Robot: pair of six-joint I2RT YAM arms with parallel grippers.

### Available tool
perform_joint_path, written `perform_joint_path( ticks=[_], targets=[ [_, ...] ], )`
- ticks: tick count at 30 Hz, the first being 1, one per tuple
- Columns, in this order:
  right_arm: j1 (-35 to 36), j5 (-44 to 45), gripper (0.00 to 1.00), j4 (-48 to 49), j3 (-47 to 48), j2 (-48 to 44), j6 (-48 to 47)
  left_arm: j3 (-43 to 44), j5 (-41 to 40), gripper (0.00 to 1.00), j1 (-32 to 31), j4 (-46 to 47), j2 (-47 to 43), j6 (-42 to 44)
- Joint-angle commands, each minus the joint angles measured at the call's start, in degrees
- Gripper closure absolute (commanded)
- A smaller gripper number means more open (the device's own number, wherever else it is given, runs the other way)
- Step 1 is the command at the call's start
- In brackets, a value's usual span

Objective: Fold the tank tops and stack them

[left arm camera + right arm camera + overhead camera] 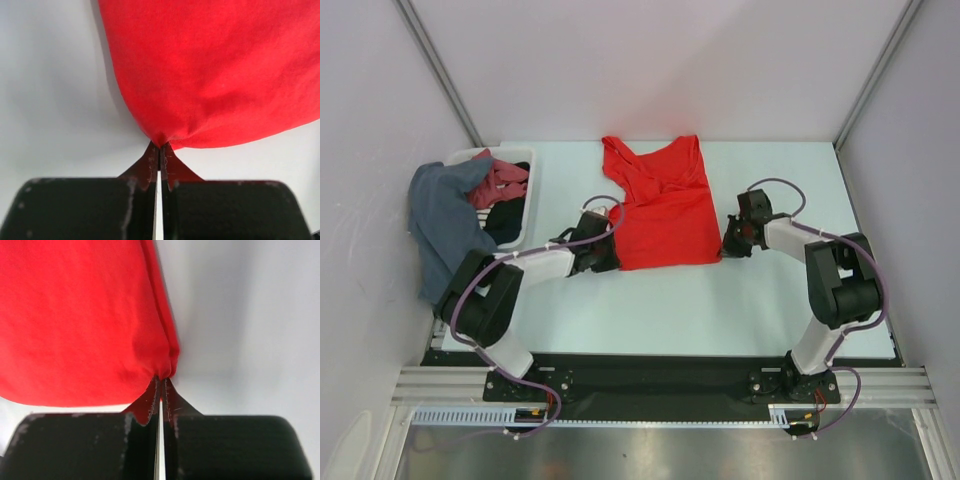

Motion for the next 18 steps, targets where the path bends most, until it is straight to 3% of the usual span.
perform_joint_path(
  ticks=[1, 5, 9, 12, 16, 18],
  targets=[
    [0.3, -0.1, 1.00, -3.5, 9.1, 1.1, 0.3, 11.3, 0.7, 1.00, 1.1, -7.9, 0.7, 2.5],
    [0.5, -1.6, 1.00, -10.5, 21.1, 2.0, 0.5, 23.1, 3.8, 1.00, 4.8, -16.7, 0.2, 3.8],
    [3.7, 0.6, 1.00, -14.3, 21.6, -6.2, 0.4, 24.4, 2.7, 1.00, 3.3, -21.6, -8.5, 4.3],
    [6.0, 2.9, 1.00, -15.1, 11.7, -15.2, 2.5, 15.5, 0.9, 1.00, -0.3, -22.7, -17.2, 3.6],
    [9.6, 4.6, 1.00, -14.2, -6.9, -26.5, 7.7, -7.5, 0.5, 1.00, -4.5, -20.3, -28.7, -0.7],
    [11.3, 5.9, 1.00, -16.0, -14.1, -30.2, 10.5, -13.9, 1.2, 1.00, -6.1, -20.3, -36.0, -3.4]
  ],
)
